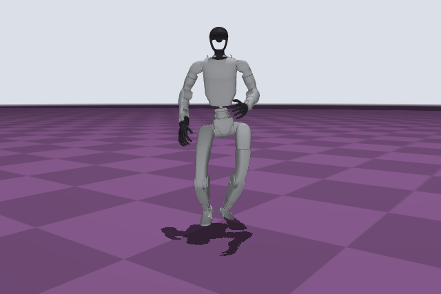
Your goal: Run
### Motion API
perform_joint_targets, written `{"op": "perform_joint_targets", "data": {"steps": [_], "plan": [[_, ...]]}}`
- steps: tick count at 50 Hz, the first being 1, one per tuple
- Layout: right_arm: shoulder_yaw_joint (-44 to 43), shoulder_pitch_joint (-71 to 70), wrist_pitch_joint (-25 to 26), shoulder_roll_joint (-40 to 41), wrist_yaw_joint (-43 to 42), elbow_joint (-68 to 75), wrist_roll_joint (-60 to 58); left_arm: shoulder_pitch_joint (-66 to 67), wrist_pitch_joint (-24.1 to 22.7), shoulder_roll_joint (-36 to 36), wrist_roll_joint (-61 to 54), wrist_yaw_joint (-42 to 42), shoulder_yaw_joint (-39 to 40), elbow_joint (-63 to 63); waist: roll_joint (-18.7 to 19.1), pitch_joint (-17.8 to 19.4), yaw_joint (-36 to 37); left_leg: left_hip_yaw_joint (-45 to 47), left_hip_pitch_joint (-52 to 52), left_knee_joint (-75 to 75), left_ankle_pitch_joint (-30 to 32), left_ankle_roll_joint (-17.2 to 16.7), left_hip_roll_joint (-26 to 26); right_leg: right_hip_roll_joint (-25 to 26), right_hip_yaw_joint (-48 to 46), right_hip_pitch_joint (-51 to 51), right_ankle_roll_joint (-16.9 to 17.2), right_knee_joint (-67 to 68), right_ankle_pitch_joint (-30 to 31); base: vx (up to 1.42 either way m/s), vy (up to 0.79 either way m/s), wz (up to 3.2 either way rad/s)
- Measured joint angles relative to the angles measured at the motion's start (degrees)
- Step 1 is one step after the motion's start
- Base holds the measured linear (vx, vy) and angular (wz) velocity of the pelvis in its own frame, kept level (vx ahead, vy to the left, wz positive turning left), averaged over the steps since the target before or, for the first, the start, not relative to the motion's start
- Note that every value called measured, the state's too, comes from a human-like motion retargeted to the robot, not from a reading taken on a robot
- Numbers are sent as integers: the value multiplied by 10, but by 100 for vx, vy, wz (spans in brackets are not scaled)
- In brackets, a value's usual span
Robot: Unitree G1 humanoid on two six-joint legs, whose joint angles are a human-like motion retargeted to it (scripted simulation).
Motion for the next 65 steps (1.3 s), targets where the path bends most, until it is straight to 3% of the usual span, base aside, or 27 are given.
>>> {"op": "perform_joint_targets", "data": {"steps": [5,7,10,13,16,20,22,25,31,35,38,40,43,47,51,55,58,60,62,65], "plan": [[-33,53,5,7,9,29,31,-34,-29,1,-16,-7,-2,-44,47,10,-13,-5,116,-50,25,-46,44,84,-31,-30,27,-261,13,1,-3,-12],[-39,66,6,12,5,32,36,-29,-36,-1,-18,-6,-4,-51,50,10,-15,-10,132,0,28,-56,58,99,-25,-41,25,-265,10,-2,-8,-10],[-47,69,4,23,-5,31,51,-7,-40,-7,-24,-9,-8,-51,69,9,-11,-25,145,103,58,-70,95,130,-28,-34,-6,-212,16,2,-8,-9],[-52,47,0,32,-19,9,68,41,-31,-16,-27,-15,-12,-36,91,16,4,-35,115,273,160,-81,156,166,-36,-14,-58,-136,-16,-2,-9,-23],[-50,-8,-3,26,-35,-44,72,87,-11,-18,-26,-26,-6,-19,107,22,33,-43,31,442,216,-58,227,196,-44,14,-104,-104,-69,-3,-10,-32],[-43,-107,-14,-4,-59,-160,66,150,3,-6,-33,-43,18,-34,101,19,88,-38,-121,562,139,3,279,211,-27,73,-111,-121,-111,-2,-6,-31],[-43,-148,-19,-24,-69,-231,68,191,1,10,-46,-57,38,-72,82,10,112,-22,-196,539,101,19,263,203,-8,113,-90,-149,-105,0,0,0],[-43,-185,-35,-50,-77,-325,80,254,-12,32,-72,-81,61,-126,49,-3,143,14,-271,414,77,14,211,177,16,187,-43,-190,-67,2,7,-13],[-52,-189,-50,-74,-75,-440,71,305,-22,46,-96,-103,79,-186,-26,-29,145,64,-299,24,137,-27,41,65,19,290,54,-171,57,0,8,20],[-45,-140,-46,-60,-69,-435,42,269,-26,35,-67,-77,70,-201,-56,-27,113,58,-306,127,106,27,0,8,30,296,71,-3,126,-1,1,5],[-40,-79,-31,-32,-61,-362,5,166,-20,34,-6,-17,57,-184,-63,-11,83,37,-280,230,17,77,-12,-28,39,230,45,141,127,-3,7,-2],[-29,-39,-25,-17,-55,-298,-14,82,-13,32,27,28,46,-169,-54,-6,59,17,-234,241,-27,82,-12,-42,40,156,9,194,78,-2,7,-22],[-11,15,-28,-20,-40,-238,-16,-25,-10,20,35,75,39,-173,-14,-6,22,-9,-118,173,-31,41,8,-22,18,42,-24,150,20,2,2,-36],[-17,95,-31,-39,-21,-226,22,-77,-44,18,15,73,33,-229,41,-6,-14,-19,36,88,75,-44,61,44,-39,-27,-18,-70,15,6,-7,-45],[-41,136,-35,-40,-21,-246,58,-61,-73,18,3,57,11,-285,96,-5,-10,-26,82,185,214,-96,154,149,-73,-26,-8,-266,57,-2,-10,-71],[-46,93,-42,-32,-47,-286,64,3,-62,12,-5,48,-3,-290,114,6,17,-27,70,385,236,-68,228,189,-73,-16,-72,-171,-5,-4,-7,-59],[-51,-2,-38,-31,-78,-328,47,69,-29,9,1,45,0,-255,114,27,58,-38,5,534,177,-19,278,209,-58,16,-124,-90,-101,-3,-8,-62],[-55,-85,-33,-35,-103,-363,33,110,-14,7,5,40,12,-236,107,35,91,-45,-77,599,123,14,295,215,-43,51,-137,-77,-147,-3,-7,-48],[-59,-149,-36,-42,-126,-409,27,162,-15,13,-5,27,34,-244,90,31,123,-35,-169,597,84,34,279,207,-23,99,-122,-96,-155,-1,-1,-14],[-64,-194,-54,-55,-153,-481,31,246,-33,34,-36,4,65,-279,51,14,162,6,-268,478,65,34,224,177,7,187,-65,-151,-104,3,8,-2]]}}
